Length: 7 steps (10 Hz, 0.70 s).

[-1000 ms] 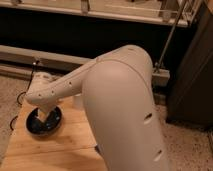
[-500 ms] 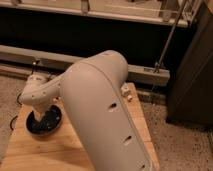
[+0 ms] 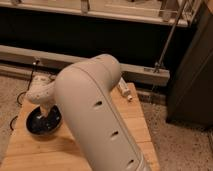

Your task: Pick up the ceramic bowl

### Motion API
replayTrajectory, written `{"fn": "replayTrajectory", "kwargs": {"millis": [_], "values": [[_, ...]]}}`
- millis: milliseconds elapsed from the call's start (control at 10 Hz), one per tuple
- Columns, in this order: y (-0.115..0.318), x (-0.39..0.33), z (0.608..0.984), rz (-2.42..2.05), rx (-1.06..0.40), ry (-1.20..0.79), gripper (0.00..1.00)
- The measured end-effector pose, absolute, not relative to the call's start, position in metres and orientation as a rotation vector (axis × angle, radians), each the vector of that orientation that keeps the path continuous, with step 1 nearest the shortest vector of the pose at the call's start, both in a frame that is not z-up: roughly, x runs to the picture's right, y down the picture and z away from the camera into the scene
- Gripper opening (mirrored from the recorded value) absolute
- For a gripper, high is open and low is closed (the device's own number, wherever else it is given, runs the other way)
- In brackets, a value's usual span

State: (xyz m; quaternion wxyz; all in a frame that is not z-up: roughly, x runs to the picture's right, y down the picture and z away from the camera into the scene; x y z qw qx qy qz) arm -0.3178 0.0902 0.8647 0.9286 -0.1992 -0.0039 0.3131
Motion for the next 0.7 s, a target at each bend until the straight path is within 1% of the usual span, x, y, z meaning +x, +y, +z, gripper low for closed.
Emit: {"fn": "replayTrajectory", "kwargs": {"millis": [200, 500, 600, 700], "values": [[0.089, -0.307, 0.882, 0.639, -0.448, 0.001, 0.8], [0.125, -0.31, 0.897, 0.53, -0.553, 0.016, 0.79], [0.135, -0.312, 0.902, 0.498, -0.572, 0.02, 0.73], [0.136, -0.313, 0.905, 0.481, -0.576, 0.016, 0.63]]}}
